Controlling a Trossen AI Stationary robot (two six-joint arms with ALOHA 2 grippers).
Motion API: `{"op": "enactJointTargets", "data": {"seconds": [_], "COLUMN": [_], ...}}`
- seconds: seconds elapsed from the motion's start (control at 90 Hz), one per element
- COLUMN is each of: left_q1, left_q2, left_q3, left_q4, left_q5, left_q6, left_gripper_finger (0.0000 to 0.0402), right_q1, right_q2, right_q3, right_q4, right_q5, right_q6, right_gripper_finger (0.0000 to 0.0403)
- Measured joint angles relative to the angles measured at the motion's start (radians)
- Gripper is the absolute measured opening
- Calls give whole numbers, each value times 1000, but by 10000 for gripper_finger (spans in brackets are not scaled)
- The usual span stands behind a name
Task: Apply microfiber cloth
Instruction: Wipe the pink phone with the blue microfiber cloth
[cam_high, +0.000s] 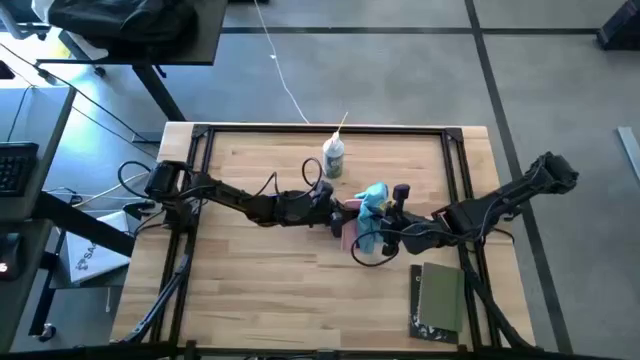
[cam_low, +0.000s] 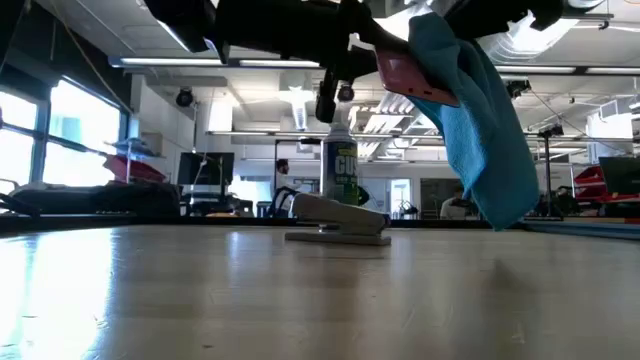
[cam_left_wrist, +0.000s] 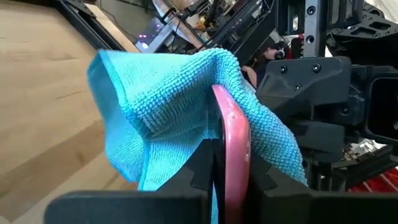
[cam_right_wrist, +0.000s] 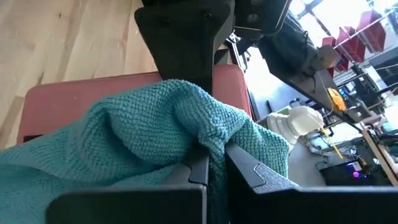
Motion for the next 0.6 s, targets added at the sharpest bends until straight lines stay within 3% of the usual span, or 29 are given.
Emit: {"op": "enactJointTargets", "data": {"seconds": [0.367,0.6], "left_q1": [-10,-18], "left_q2": [0,0], "left_q3": [0,5], "left_q4": [-46,1], "left_q5": [87,153], "left_q6": [0,27], "left_gripper_finger": [12,12], "right_q1": [-10,-56], "right_q2": [-12,23], "right_q3": [2,0], "right_q4": [24,119], "right_q5": [1,-178], "right_q6": [-122,-114], "right_gripper_finger": [0,0]}}
